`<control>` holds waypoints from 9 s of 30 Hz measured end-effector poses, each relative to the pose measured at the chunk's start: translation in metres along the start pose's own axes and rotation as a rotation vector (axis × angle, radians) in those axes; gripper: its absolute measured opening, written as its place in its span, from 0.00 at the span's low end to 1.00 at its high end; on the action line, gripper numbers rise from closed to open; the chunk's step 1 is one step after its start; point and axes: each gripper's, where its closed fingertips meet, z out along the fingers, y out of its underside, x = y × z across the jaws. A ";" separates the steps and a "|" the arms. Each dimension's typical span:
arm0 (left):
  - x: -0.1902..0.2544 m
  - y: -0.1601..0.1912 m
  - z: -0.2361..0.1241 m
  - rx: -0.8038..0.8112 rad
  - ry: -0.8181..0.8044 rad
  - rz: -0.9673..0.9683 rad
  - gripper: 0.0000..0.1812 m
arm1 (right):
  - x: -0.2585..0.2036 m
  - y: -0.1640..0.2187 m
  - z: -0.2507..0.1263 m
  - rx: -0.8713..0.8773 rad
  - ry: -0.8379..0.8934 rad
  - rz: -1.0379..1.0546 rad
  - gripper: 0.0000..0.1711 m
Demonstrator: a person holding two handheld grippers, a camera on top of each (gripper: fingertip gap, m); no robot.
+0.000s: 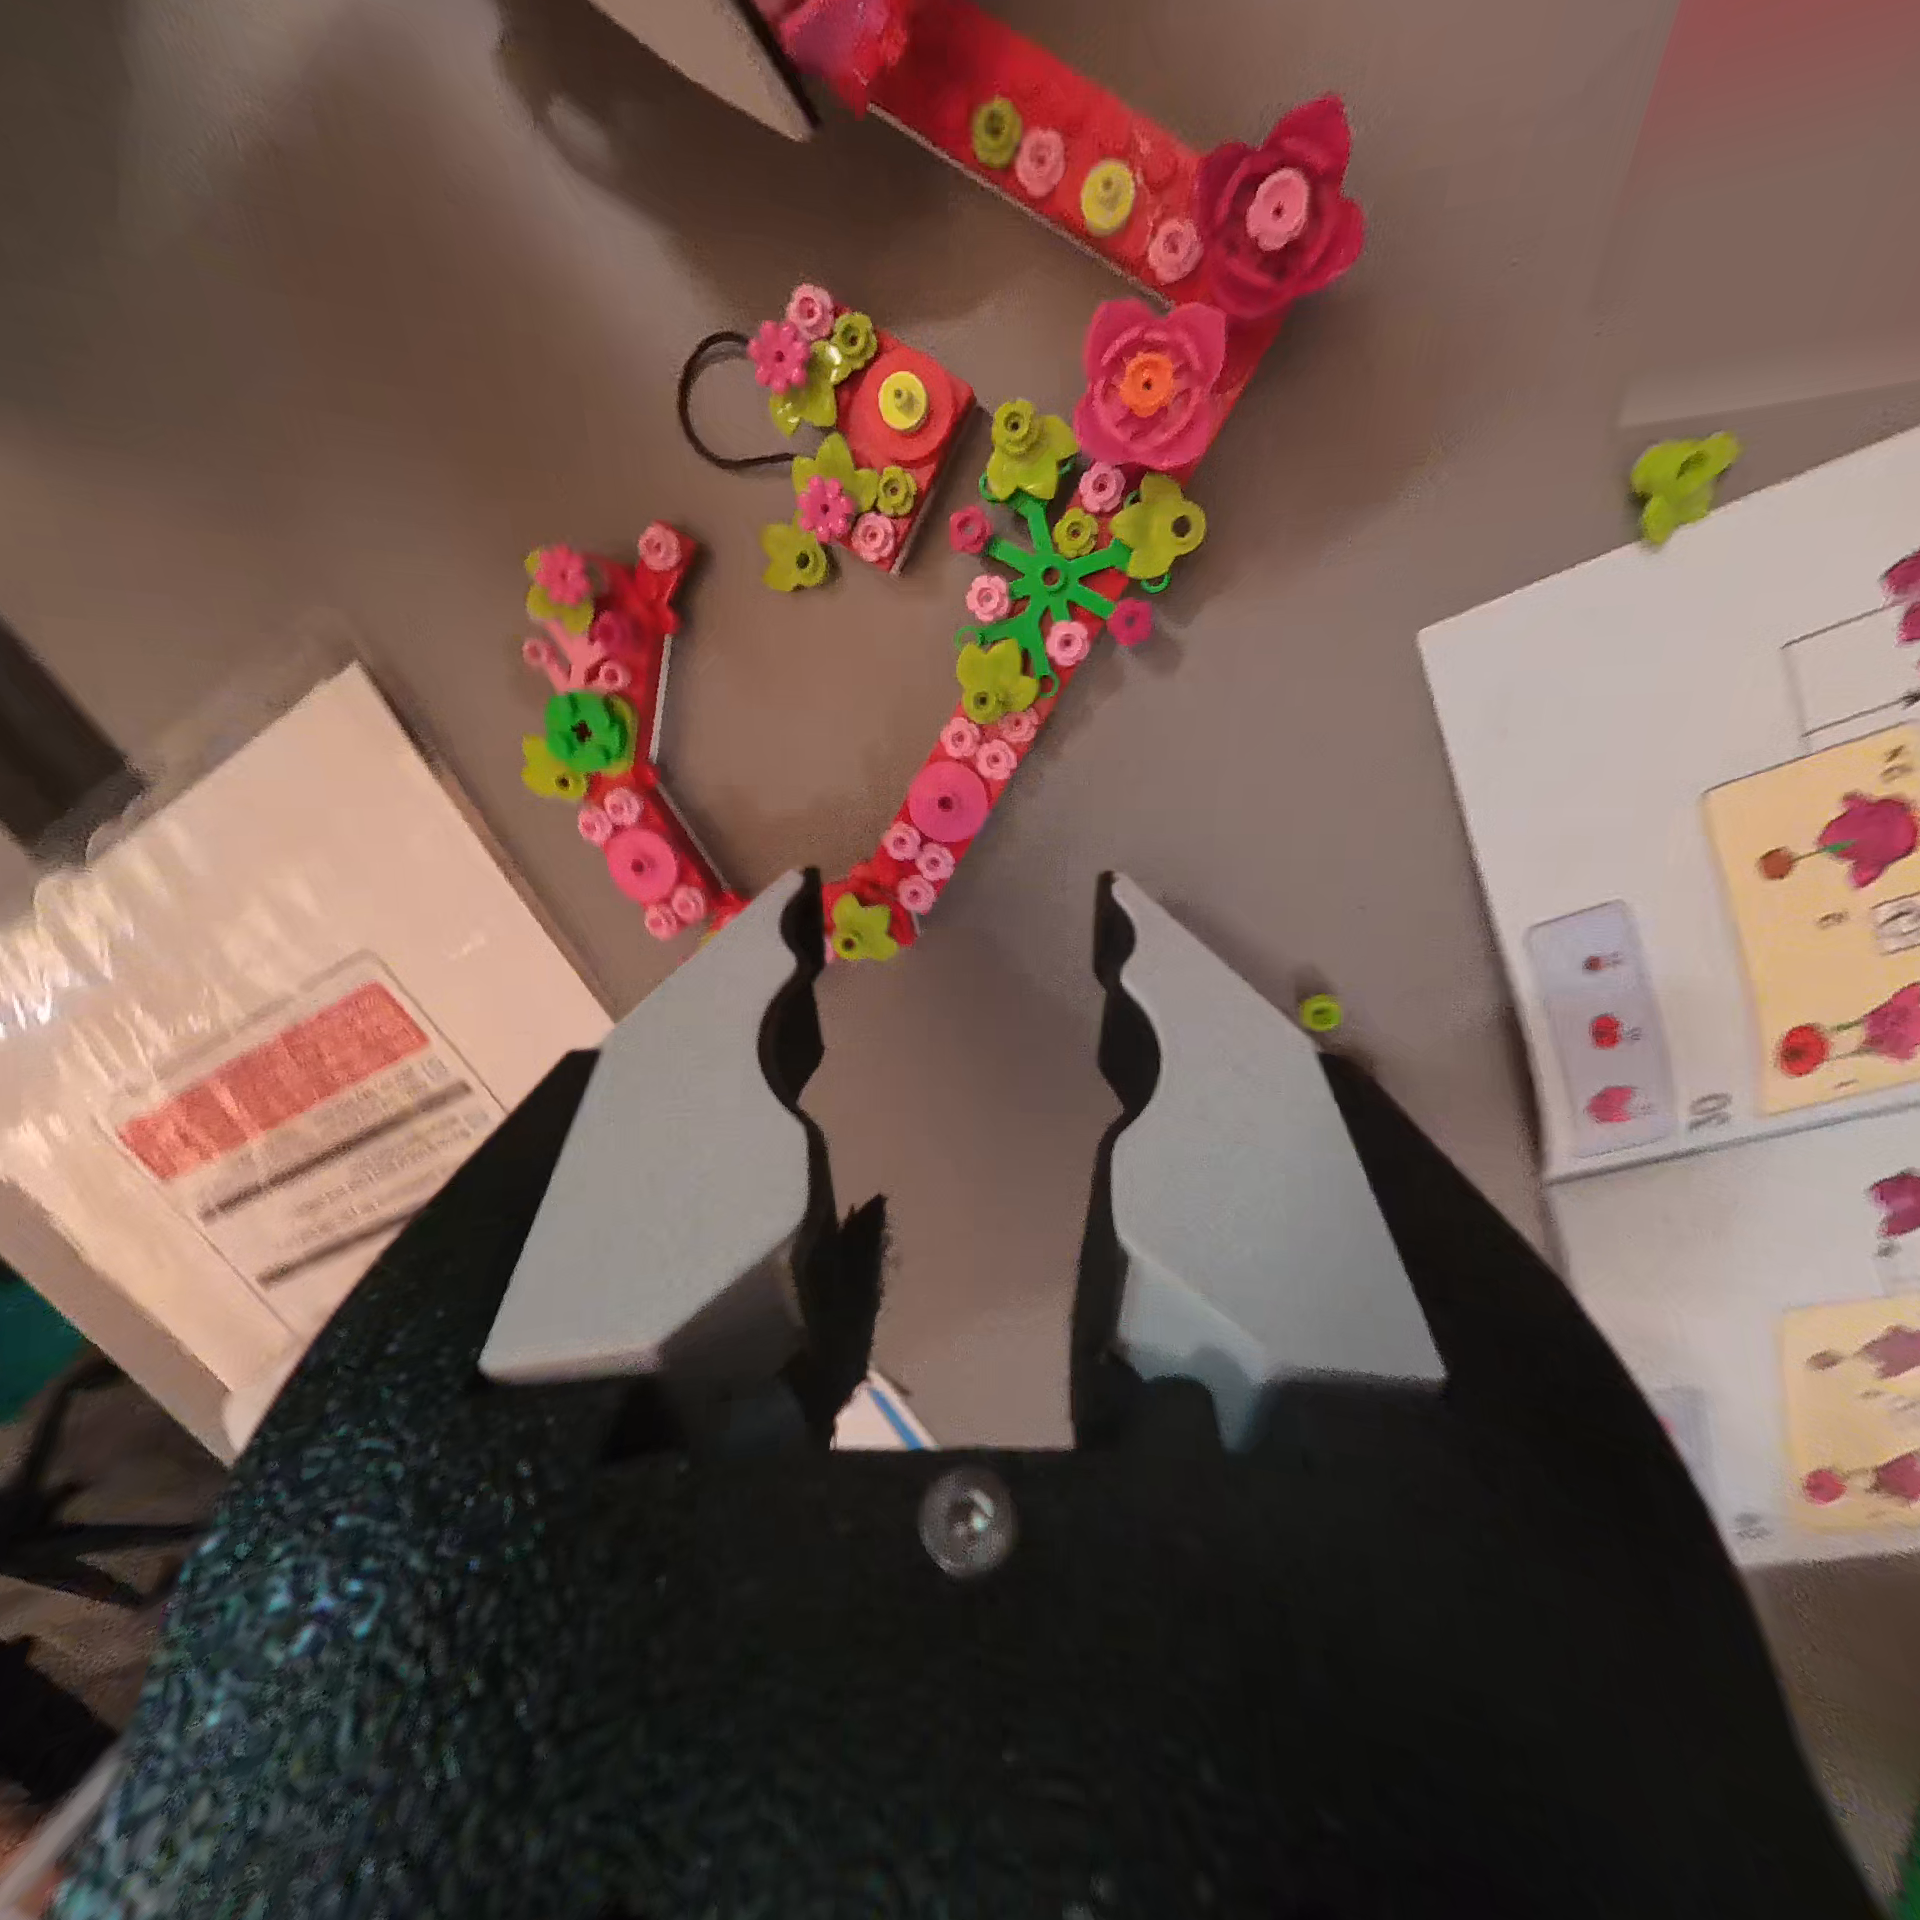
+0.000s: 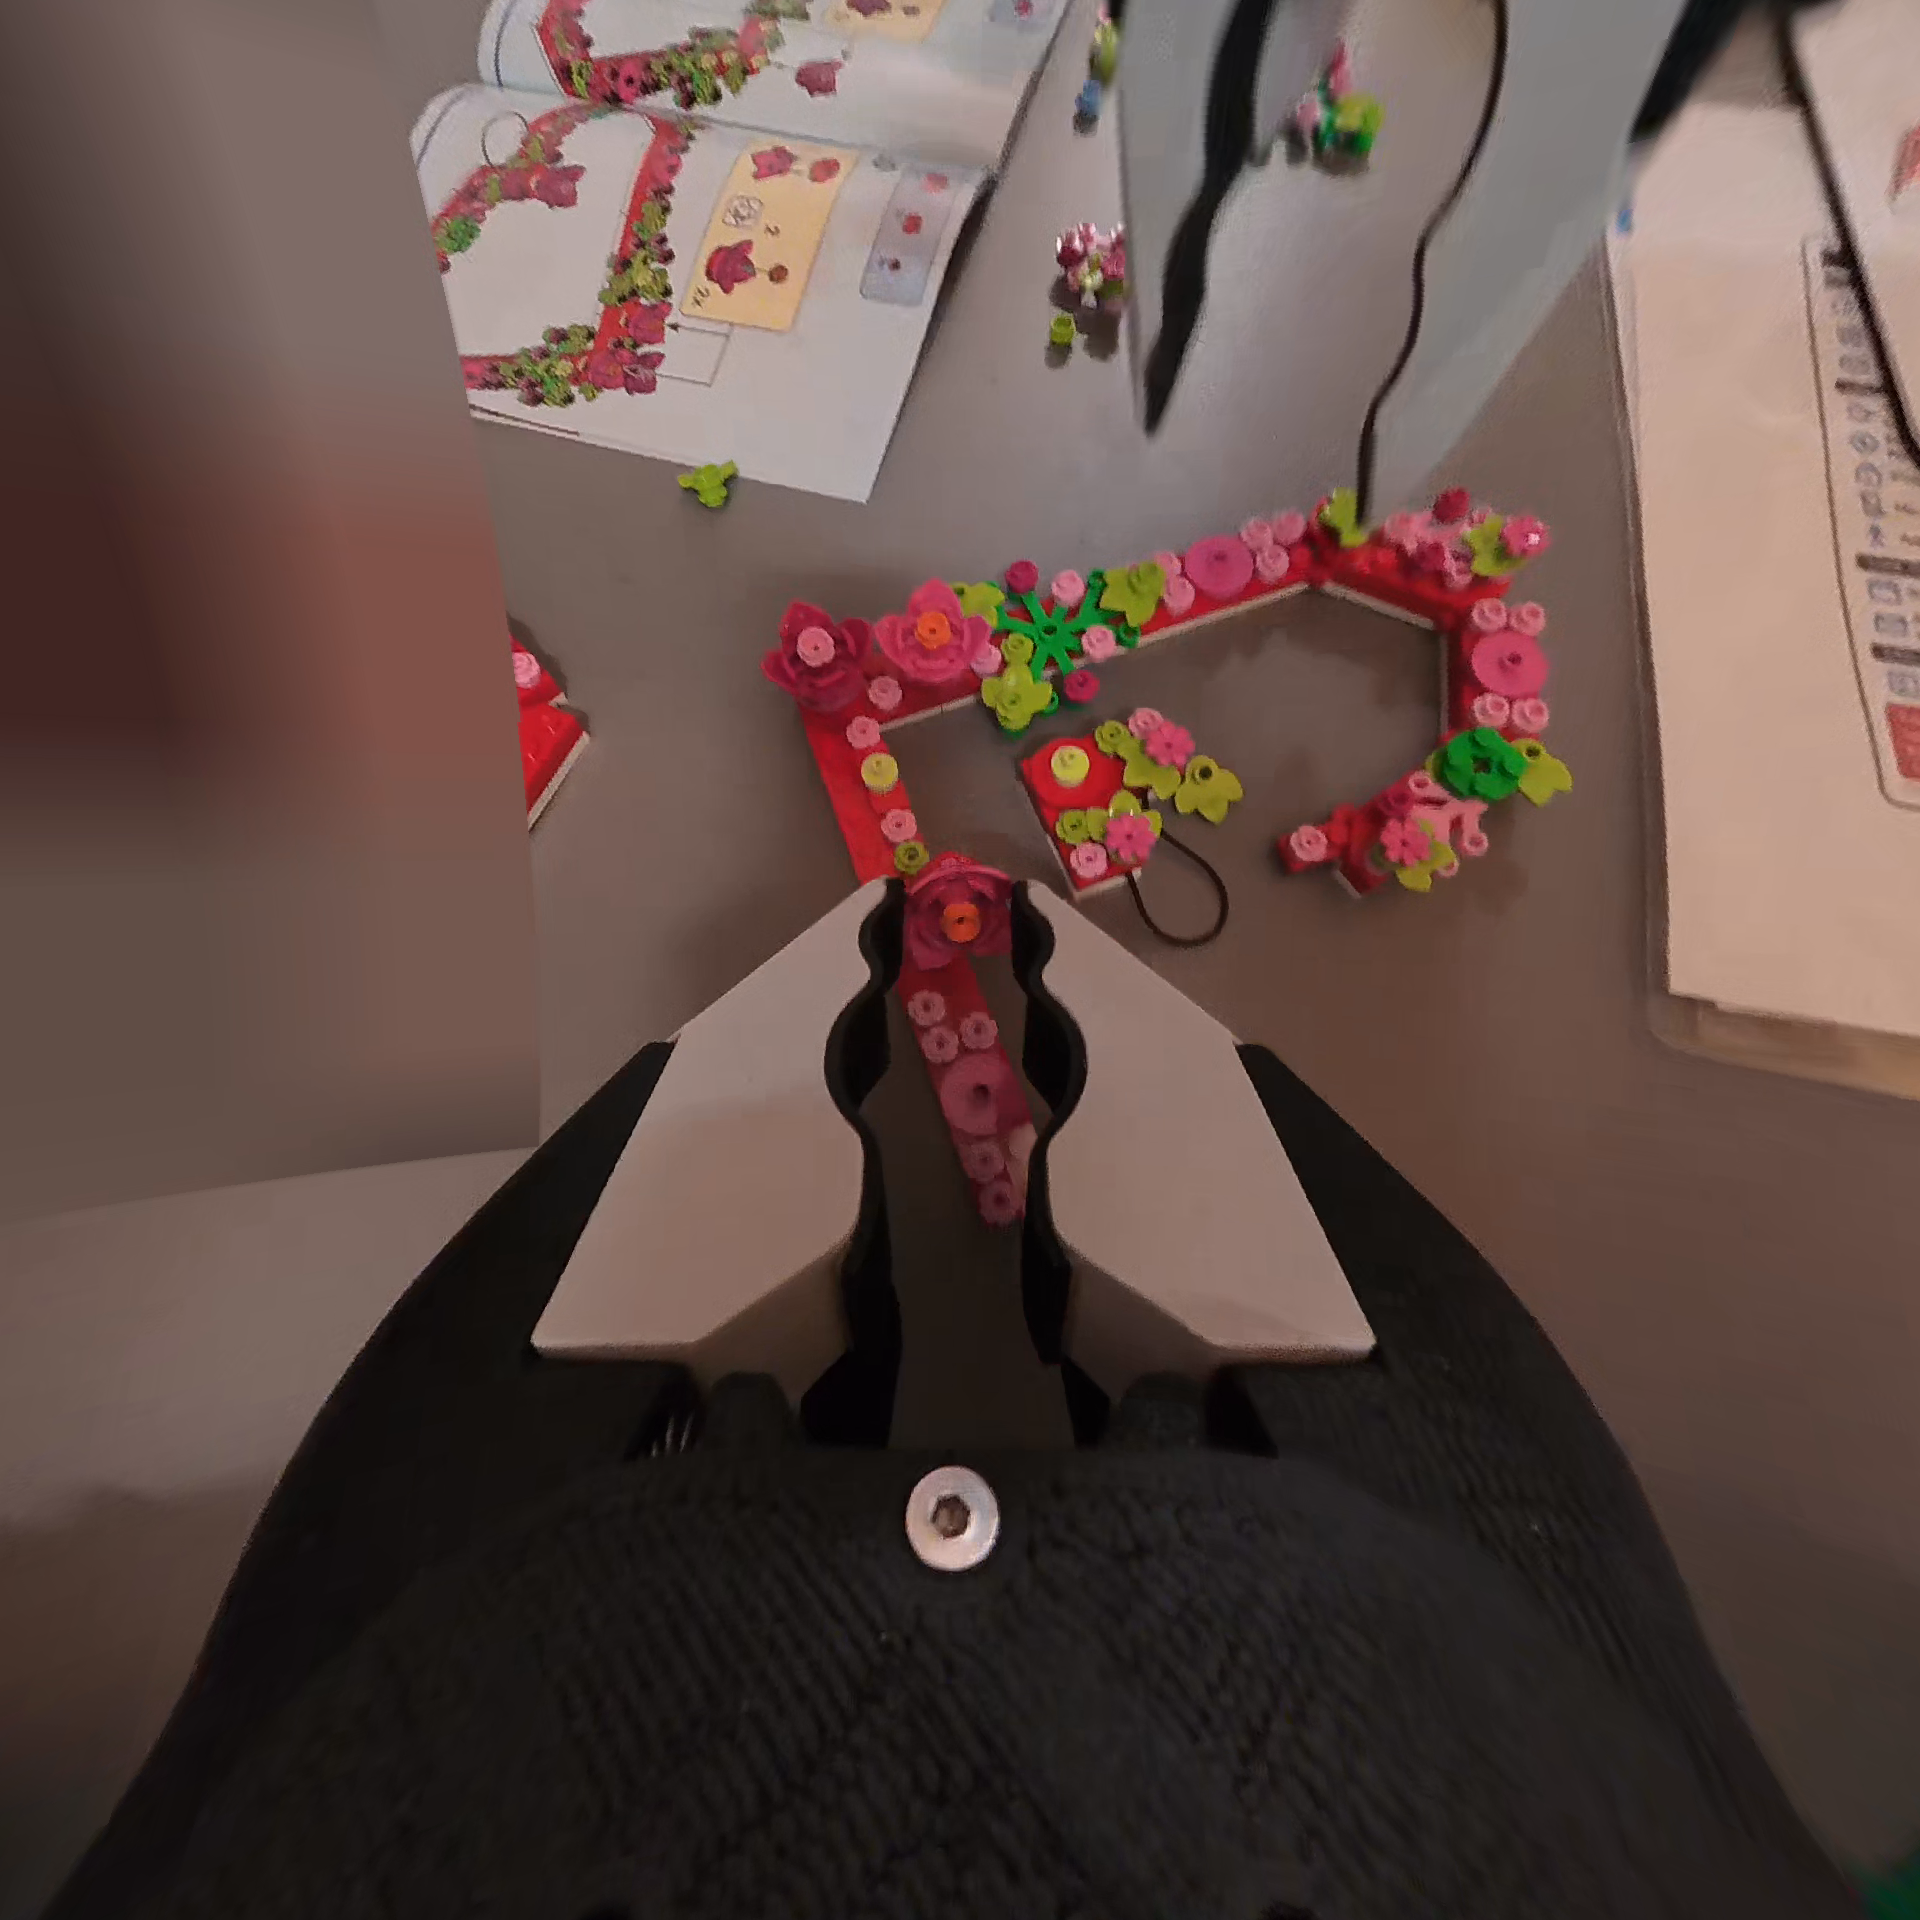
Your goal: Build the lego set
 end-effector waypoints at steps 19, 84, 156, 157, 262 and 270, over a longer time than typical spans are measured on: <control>0.116 -0.088 -0.063 0.696 -0.438 -0.575 0.40 | -0.045 -0.002 0.016 0.040 -0.118 0.243 0.11; 0.105 -0.075 -0.035 0.651 -0.607 -0.730 0.38 | -0.063 0.000 0.040 -0.283 0.266 0.248 0.15; 0.056 -0.074 -0.007 0.058 -1.198 0.107 0.15 | -0.076 0.050 -0.031 -0.092 0.481 0.444 0.18; 0.056 -0.075 -0.007 0.058 -1.199 0.109 0.16 | -0.075 0.050 -0.031 -0.094 0.487 0.438 0.18; 0.061 -0.084 -0.009 0.063 -1.211 0.218 0.15 | -0.026 0.039 -0.006 -0.672 0.315 0.243 0.11; 0.061 -0.084 -0.008 0.061 -1.207 0.219 0.15 | -0.027 0.038 -0.007 -0.663 0.302 0.269 0.15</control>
